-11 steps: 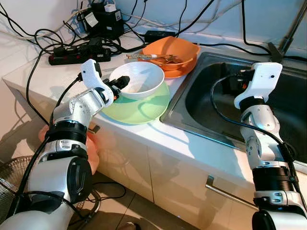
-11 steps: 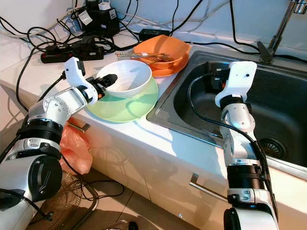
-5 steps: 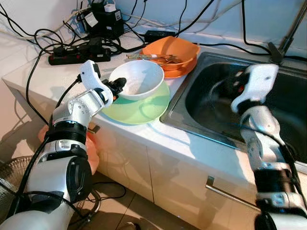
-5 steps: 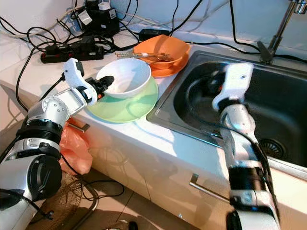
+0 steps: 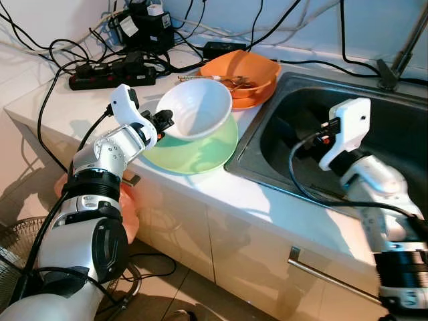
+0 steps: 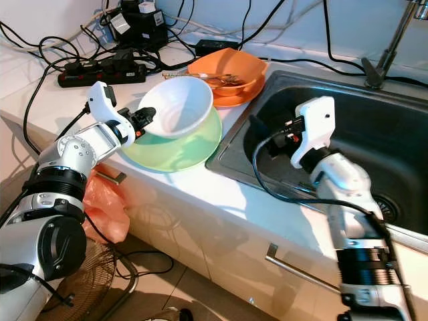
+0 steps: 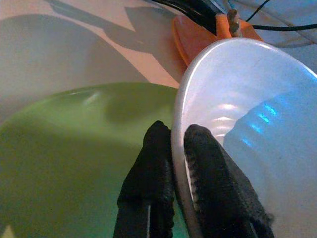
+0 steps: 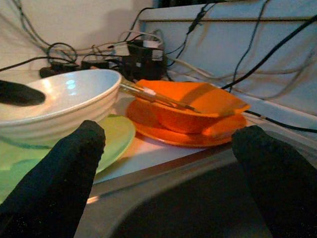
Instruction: Kitchen organization
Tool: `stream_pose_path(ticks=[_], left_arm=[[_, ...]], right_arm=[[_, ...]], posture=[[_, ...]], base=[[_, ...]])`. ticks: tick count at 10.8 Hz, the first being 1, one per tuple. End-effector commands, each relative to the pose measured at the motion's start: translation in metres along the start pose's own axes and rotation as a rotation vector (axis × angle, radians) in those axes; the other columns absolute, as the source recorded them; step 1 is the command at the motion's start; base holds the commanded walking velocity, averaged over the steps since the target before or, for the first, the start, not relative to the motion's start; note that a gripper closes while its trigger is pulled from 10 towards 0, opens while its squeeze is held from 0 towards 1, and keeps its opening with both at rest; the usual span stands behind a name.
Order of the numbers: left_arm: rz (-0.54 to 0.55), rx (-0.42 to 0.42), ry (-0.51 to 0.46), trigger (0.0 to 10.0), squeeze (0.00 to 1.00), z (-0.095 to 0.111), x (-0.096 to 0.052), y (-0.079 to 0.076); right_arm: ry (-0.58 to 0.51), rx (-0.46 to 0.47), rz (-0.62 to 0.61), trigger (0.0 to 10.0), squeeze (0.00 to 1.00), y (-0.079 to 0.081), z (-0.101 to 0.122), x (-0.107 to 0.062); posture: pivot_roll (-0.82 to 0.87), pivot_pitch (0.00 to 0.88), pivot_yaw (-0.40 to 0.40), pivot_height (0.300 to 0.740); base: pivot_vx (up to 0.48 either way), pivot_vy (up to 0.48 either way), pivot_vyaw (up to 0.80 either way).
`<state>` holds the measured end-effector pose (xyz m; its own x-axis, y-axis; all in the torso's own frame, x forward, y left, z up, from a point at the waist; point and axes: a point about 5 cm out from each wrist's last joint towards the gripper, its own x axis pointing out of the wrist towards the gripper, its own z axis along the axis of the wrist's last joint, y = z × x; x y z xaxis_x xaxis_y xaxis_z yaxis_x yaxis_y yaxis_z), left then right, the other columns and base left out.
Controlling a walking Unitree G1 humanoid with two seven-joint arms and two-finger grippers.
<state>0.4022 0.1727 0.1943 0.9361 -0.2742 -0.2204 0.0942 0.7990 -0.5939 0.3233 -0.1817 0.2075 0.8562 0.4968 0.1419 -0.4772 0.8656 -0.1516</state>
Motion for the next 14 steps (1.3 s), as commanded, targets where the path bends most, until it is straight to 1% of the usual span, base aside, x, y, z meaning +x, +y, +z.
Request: stream_pose_path(ticks=[1,2,4,5,6,7,9,10,11,12,13,14], left_arm=[[0.007,-0.003,-0.001,0.0,0.0,0.001,0.001,0.0],[0.015,0.01,-0.002,0.0,0.0,0.001,0.0,0.001],[0.026,0.017,-0.02,0.0,0.0,0.003,0.0,0.003],[0.029,0.02,-0.027,0.0,0.0,0.004,0.0,0.003],[0.038,0.029,-0.058,0.0,0.0,0.007,0.0,0.003],[0.038,0.043,-0.107,0.0,0.0,0.014,-0.001,0.0],[0.027,0.178,-0.162,0.0,0.0,0.021,-0.003,-0.008],[-0.006,0.25,-0.207,0.0,0.0,0.024,-0.004,-0.018],[-0.038,0.294,-0.256,0.0,0.0,0.024,-0.005,-0.027],[-0.067,0.306,-0.287,0.0,0.0,0.023,-0.005,-0.033],[-0.119,0.418,-0.36,0.0,0.0,0.019,-0.009,-0.047],[-0.15,0.424,-0.383,0.0,0.0,0.015,-0.01,-0.054]], right_arm=[[0.003,0.004,0.051,10.0,0.0,0.003,0.003,-0.003],[0.03,0.0,0.137,10.0,0.0,0.007,0.004,-0.009],[0.059,0.004,0.218,10.0,0.0,0.011,0.003,-0.014],[0.064,0.004,0.226,10.0,0.0,0.011,0.003,-0.015],[0.069,0.007,0.23,10.0,0.0,0.011,0.002,-0.016],[0.076,0.012,0.235,10.0,0.0,0.012,0.002,-0.016],[0.074,0.023,0.236,10.0,0.0,0.011,0.003,-0.016],[0.069,0.037,0.234,10.0,0.0,0.011,0.004,-0.017],[0.072,0.042,0.235,10.0,0.0,0.011,0.003,-0.017],[0.073,0.047,0.239,10.0,0.0,0.011,0.003,-0.018],[0.068,0.061,0.239,10.0,0.0,0.011,0.003,-0.018],[0.066,0.068,0.237,10.0,0.0,0.011,0.004,-0.017]], posture=[[0.01,0.045,0.111,0.74],[0.01,0.044,0.112,0.74],[0.01,0.039,0.114,0.74],[0.01,0.039,0.114,0.74],[0.01,0.038,0.113,0.74],[0.02,0.034,0.113,0.74],[0.01,0.033,0.112,0.74],[0.01,0.033,0.111,0.74],[0.01,0.033,0.11,0.74],[0.01,0.034,0.11,0.74],[0.01,0.033,0.109,0.74],[0.02,0.032,0.109,0.74]], base=[[0.0,0.0,0.0],[0.0,0.0,0.0],[0.0,0.0,0.0],[0.0,0.0,0.0],[0.0,0.0,0.0],[0.0,0.0,0.0],[0.0,0.0,0.0],[0.0,0.0,0.0],[0.0,0.0,0.0],[0.0,0.0,0.0],[0.0,0.0,0.0],[0.0,0.0,0.0]])
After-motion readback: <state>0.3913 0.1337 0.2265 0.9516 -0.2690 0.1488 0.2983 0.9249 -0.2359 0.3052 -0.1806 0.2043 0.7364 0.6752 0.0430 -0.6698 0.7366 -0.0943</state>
